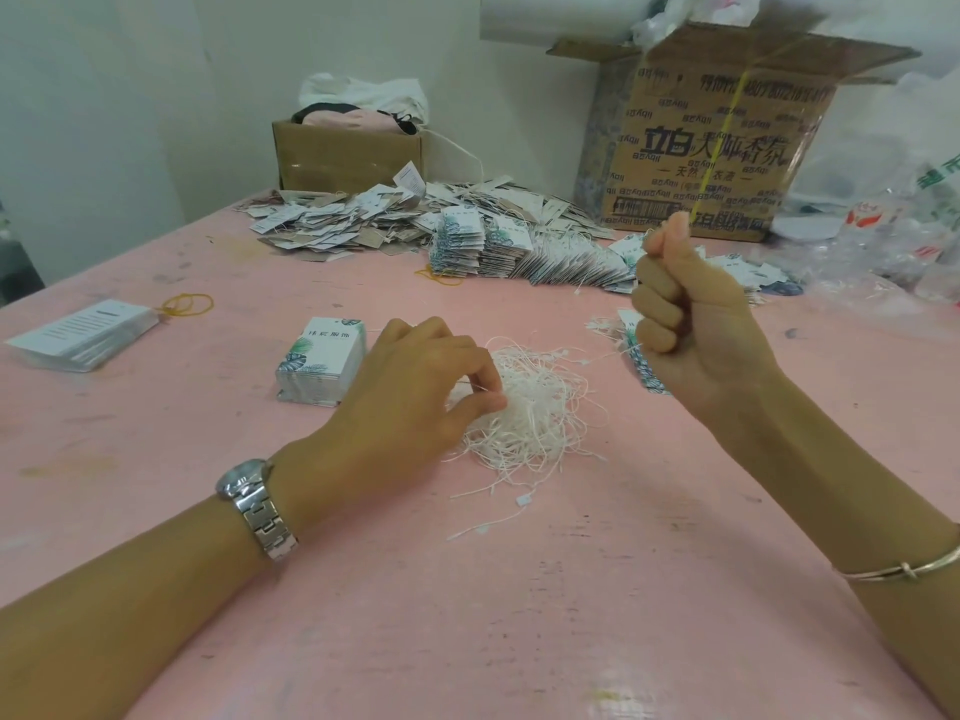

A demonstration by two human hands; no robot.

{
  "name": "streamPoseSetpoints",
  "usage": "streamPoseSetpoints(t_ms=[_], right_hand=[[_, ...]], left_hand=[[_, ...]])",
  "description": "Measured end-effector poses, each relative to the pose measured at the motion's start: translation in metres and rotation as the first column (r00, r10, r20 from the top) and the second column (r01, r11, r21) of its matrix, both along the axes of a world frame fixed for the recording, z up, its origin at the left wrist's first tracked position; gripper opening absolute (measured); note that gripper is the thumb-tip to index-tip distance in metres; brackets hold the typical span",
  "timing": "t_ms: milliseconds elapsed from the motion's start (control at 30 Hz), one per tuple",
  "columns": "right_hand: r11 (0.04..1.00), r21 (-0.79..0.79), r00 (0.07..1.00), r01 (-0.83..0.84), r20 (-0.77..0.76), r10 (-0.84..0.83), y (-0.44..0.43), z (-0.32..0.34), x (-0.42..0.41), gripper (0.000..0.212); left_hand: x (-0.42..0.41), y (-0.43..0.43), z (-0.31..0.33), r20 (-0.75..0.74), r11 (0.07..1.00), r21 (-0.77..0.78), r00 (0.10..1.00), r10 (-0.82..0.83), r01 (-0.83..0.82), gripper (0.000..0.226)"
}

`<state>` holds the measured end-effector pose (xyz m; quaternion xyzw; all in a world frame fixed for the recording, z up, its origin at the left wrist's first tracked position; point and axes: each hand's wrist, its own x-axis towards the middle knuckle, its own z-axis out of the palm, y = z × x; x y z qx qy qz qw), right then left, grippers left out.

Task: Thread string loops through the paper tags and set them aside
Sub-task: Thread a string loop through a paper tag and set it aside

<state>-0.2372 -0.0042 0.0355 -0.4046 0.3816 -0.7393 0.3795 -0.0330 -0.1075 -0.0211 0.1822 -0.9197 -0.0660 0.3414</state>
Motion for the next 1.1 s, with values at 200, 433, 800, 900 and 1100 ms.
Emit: streamPoseSetpoints(t_ms=[200,433,800,900,1100], right_hand=[[0.991,0.095,0.99,-0.089,-0.099,0.099,-0.008,-0.021,0.022,0.022],[0.993,0.013,0.993,-0.116,-0.022,0.116,0.002,-0.001,0.013,0.021],[0.994,-0.092,0.996,-0.056,0.069,0.063,0.013,0.022,0.001,0.02],[0.993,-0.108,0.995,-0.052,0.079,0.06,0.014,0.024,-0.003,0.02],[0.999,-0.039,1.0,-0.02,0.003,0.02,0.008,0.014,0.004,0.022]], left_hand=[[-0.004,0.008,-0.003,0.007,0.999,-0.008,0.999,-0.04,0.04,0.013],[-0.001,0.002,0.0,0.104,0.994,-0.106,0.994,0.019,-0.008,0.017],[-0.004,-0.003,0.001,0.243,0.988,-0.157,0.969,0.037,0.002,0.023],[-0.001,-0.002,0.001,0.243,0.988,-0.154,0.969,0.031,0.007,0.021],[0.002,0.007,0.003,0.098,0.985,-0.17,0.994,0.051,-0.034,0.022]])
